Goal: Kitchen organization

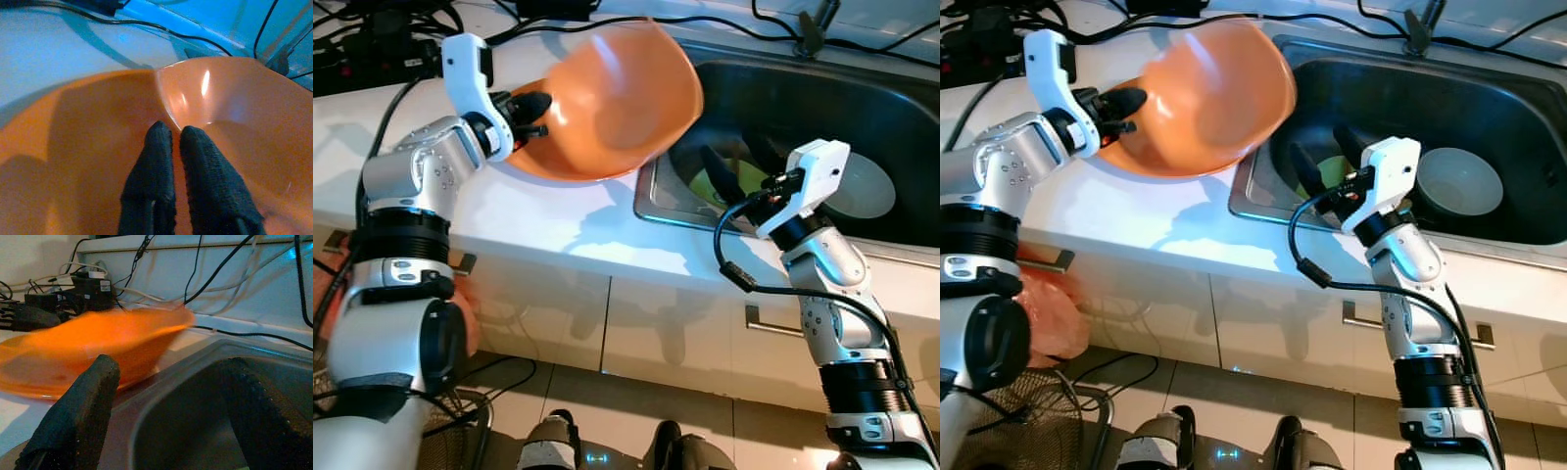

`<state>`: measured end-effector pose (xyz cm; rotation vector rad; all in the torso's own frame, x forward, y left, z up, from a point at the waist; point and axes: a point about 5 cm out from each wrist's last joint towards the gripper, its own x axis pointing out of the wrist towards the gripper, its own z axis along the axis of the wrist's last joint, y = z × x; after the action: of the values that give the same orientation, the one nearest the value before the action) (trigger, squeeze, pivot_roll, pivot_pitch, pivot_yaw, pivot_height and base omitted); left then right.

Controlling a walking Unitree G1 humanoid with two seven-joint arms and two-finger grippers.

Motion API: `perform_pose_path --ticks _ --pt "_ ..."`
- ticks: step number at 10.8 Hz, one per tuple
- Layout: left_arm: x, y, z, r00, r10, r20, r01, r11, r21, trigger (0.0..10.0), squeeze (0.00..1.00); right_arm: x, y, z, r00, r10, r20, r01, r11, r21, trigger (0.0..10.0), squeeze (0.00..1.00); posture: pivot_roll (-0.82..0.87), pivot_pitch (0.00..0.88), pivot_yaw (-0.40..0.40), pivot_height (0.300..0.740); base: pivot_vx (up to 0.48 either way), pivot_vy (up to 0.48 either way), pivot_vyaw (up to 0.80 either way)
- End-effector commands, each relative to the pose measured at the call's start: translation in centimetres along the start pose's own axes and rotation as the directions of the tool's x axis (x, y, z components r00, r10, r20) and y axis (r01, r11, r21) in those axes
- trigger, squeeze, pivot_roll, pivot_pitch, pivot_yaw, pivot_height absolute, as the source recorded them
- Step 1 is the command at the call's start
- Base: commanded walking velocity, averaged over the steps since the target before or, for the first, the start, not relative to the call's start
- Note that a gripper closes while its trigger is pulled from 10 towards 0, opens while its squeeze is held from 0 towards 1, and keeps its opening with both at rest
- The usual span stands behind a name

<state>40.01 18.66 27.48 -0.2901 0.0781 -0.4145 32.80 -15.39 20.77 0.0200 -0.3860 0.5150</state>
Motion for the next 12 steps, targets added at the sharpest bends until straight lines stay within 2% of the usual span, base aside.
perform_pose_path --ticks 1,3,4,5,7,8,9,10,12 --pt "-0.1 -0.1 -0.3 1.0 -0.004 -0.005 0.004 1.0 -0.018 0.0 0.0 -0.1 -0.3 0.1 1.0 0.001 -0.004 -0.001 1.0 -0.023 10.0 0.0 0.21 0.193 -0.059 0.74 0.0 0.0 0.0" --pt "-0.2 -0.1 -0.9 1.0 -0.006 -0.01 0.006 0.998 -0.06 0.0 0.0 -0.1 -0.3 0.1 1.0 -0.001 -0.007 0.001 1.0 -0.025 10.0 0.0 0.21 0.195 -0.061 0.74 0.0 0.0 0.0" --pt "-0.2 -0.1 -1.0 1.0 -0.002 -0.016 0.001 0.998 -0.057 2.6 0.0 -0.1 -0.3 0.1 1.0 0.0 -0.007 0.0 1.0 -0.026 10.0 0.0 0.21 0.194 -0.061 0.74 0.0 0.0 0.0" --pt "-0.3 0.1 -0.6 1.0 0.016 0.002 -0.016 0.998 -0.053 10.0 0.0 -0.1 -0.3 0.1 1.0 0.0 -0.007 0.0 1.0 -0.027 10.0 0.0 0.21 0.194 -0.061 0.74 0.0 0.0 0.0" --pt "-0.7 -0.2 1.2 0.997 0.005 0.076 -0.004 1.0 -0.016 10.0 0.0 -0.1 -0.3 0.1 1.0 -0.001 -0.007 0.0 1.0 -0.026 10.0 0.0 0.21 0.195 -0.058 0.74 0.0 0.0 0.0" --pt "-1.2 -0.6 2.6 0.99 -0.017 0.142 0.012 0.999 0.038 10.0 0.0 -0.1 -0.3 0.0 1.0 -0.002 -0.008 0.002 1.0 -0.025 10.0 0.0 0.21 0.195 -0.057 0.74 0.0 0.0 0.0" --pt "-1.4 -0.7 3.0 0.986 -0.03 0.164 0.021 0.998 0.054 1.3 0.0 -0.1 -0.3 0.0 1.0 -0.002 -0.009 0.002 1.0 -0.024 10.0 0.0 0.21 0.194 -0.056 0.74 0.0 0.0 0.0" --pt "-1.5 -1.0 3.1 0.985 -0.049 0.166 0.037 0.996 0.076 0.0 0.0 -0.1 -0.3 -0.1 1.0 -0.004 -0.01 0.004 1.0 -0.023 10.0 0.0 0.21 0.194 -0.056 0.74 0.0 0.0 0.0" --pt "-1.6 -0.8 1.9 0.989 -0.031 0.148 0.024 0.999 0.048 0.0 0.0 -0.1 -0.2 -0.1 1.0 -0.005 -0.01 0.005 1.0 -0.022 10.0 0.0 0.21 0.185 -0.055 0.74 0.0 0.0 0.0"
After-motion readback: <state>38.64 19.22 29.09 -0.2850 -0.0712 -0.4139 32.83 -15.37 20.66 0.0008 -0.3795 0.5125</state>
